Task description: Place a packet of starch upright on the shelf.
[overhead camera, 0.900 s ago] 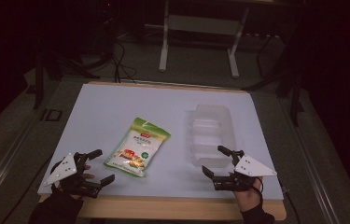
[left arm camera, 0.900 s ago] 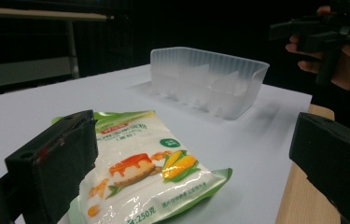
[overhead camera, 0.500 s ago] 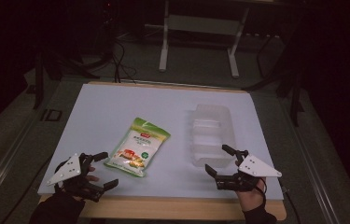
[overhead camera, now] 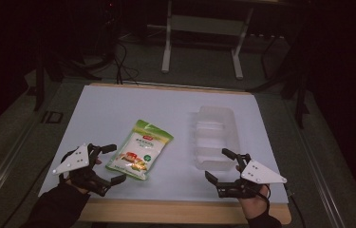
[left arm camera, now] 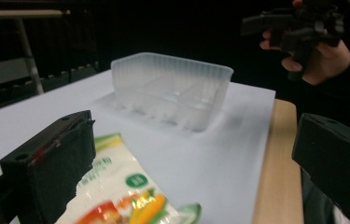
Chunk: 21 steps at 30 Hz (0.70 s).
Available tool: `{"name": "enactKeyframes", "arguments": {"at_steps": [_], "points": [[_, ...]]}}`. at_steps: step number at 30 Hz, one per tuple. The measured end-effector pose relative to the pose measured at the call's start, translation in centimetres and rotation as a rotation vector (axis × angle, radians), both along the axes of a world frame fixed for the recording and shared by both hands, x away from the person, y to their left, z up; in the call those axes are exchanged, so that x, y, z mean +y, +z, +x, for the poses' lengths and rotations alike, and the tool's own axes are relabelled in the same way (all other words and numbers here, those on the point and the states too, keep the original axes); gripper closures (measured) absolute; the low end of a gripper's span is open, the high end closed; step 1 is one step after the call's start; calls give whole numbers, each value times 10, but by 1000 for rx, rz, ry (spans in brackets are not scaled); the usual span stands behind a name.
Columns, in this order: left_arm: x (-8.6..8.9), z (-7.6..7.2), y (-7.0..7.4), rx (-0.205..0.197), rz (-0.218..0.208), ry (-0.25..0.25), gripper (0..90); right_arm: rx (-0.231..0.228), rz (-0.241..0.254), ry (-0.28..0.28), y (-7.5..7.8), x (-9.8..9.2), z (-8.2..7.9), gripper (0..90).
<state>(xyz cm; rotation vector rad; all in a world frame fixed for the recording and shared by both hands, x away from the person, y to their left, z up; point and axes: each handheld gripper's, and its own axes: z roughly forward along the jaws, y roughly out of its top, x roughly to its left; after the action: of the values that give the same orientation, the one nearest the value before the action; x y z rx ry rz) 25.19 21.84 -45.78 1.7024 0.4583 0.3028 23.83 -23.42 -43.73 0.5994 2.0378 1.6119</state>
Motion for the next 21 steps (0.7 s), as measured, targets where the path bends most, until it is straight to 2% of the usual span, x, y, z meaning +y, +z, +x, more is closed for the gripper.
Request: {"name": "enactKeyframes", "arguments": {"at_steps": [2,4,6,9,12,14,16,19,21], "points": [[-2,8,2,8,0,-10,1,-1,-14,14,0,2,0,113],[-4,16,4,20,-17,-17,1,4,-20,23,0,3,0,113],[-6,23,6,24,-28,-18,2,0,-8,18,1,4,-1,113],[-10,33,8,21,-20,-2,2,2,9,5,2,2,0,111],[-12,44,10,58,-21,-2,2,15,26,9,3,0,0,111],[-15,52,11,89,8,1,2,21,29,16,3,0,1,111],[-17,58,11,101,30,19,2,16,20,22,2,1,1,111],[-19,69,11,129,36,37,2,17,16,31,2,3,0,110],[-21,76,10,124,60,48,2,10,18,28,2,3,0,106]]}}
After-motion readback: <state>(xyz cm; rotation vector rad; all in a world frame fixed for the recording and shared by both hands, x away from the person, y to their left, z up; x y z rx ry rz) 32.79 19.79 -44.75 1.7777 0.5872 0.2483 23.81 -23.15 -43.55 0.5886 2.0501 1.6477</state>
